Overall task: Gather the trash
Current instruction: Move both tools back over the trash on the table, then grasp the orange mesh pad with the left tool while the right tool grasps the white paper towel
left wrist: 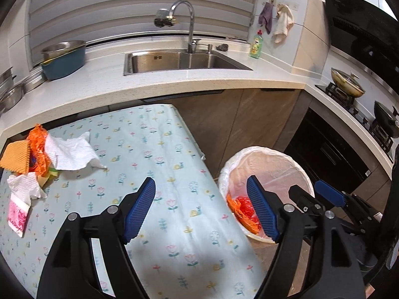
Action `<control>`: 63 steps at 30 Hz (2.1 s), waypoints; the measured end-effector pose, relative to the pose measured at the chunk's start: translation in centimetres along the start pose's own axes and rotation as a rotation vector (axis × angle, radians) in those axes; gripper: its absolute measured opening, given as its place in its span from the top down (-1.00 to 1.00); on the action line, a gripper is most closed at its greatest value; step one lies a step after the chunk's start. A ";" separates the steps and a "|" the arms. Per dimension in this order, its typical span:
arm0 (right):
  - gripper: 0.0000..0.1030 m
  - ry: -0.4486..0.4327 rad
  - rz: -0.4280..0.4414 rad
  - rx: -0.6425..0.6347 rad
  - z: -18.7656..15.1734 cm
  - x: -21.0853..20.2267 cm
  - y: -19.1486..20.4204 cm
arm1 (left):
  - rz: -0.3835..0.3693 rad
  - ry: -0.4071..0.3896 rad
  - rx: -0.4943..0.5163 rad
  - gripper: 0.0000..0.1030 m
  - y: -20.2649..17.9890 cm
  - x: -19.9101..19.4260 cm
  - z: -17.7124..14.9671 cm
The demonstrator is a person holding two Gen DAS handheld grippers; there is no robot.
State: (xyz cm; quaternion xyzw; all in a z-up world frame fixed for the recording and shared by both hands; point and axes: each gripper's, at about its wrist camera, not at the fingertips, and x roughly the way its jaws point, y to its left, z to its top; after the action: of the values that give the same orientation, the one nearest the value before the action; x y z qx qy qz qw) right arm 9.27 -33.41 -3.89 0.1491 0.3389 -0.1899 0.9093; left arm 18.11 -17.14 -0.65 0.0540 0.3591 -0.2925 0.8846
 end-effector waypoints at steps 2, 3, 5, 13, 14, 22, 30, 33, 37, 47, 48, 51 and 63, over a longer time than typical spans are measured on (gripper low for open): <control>-0.09 0.000 0.020 -0.018 0.2 0.0 1.3 | 0.020 -0.005 -0.019 -0.40 1.3 -0.4 0.0; -0.09 -0.001 0.030 -0.027 0.3 0.0 2.0 | 0.032 -0.008 -0.029 -0.40 2.0 -0.6 0.0; -0.09 -0.001 0.050 -0.044 0.5 0.1 3.5 | 0.052 -0.013 -0.047 -0.40 3.4 -1.0 0.0; -0.09 0.010 0.148 -0.124 0.7 0.5 10.3 | 0.166 -0.036 -0.143 -0.53 11.1 -3.3 -0.6; -0.09 0.012 0.159 -0.134 0.7 0.6 11.2 | 0.177 -0.039 -0.154 -0.53 12.0 -3.6 -0.6; -0.09 0.031 0.240 -0.194 0.8 2.0 18.1 | 0.299 -0.055 -0.245 -0.55 20.7 -5.8 -1.2; -0.09 0.048 0.284 -0.273 0.7 3.4 24.6 | 0.396 -0.071 -0.310 -0.66 27.5 -6.9 -1.2; -0.09 0.062 0.303 -0.296 0.7 4.3 26.7 | 0.422 -0.065 -0.339 -0.67 29.9 -6.7 -1.2; -0.09 0.097 0.338 -0.306 0.8 6.4 29.3 | 0.438 -0.054 -0.370 -0.67 32.6 -6.0 -1.2; -0.09 0.148 0.346 -0.343 1.1 11.9 34.1 | 0.397 0.008 -0.420 -0.67 37.2 -1.7 -0.4; -0.09 0.153 0.344 -0.349 1.2 12.5 34.5 | 0.391 0.013 -0.425 -0.67 37.6 -1.3 -0.3; -0.09 0.168 0.335 -0.359 1.2 14.2 35.2 | 0.376 0.022 -0.435 -0.67 38.2 -0.2 -0.1; 0.84 0.217 0.335 -0.322 0.5 16.3 34.5 | 0.333 0.033 -0.399 0.80 37.3 0.9 0.1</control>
State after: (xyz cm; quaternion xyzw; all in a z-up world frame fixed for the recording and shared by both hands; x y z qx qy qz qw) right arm 36.34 -7.17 -9.61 0.0762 0.4307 0.0369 0.8985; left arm 39.47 13.03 -5.44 -0.0581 0.4103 -0.0653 0.9078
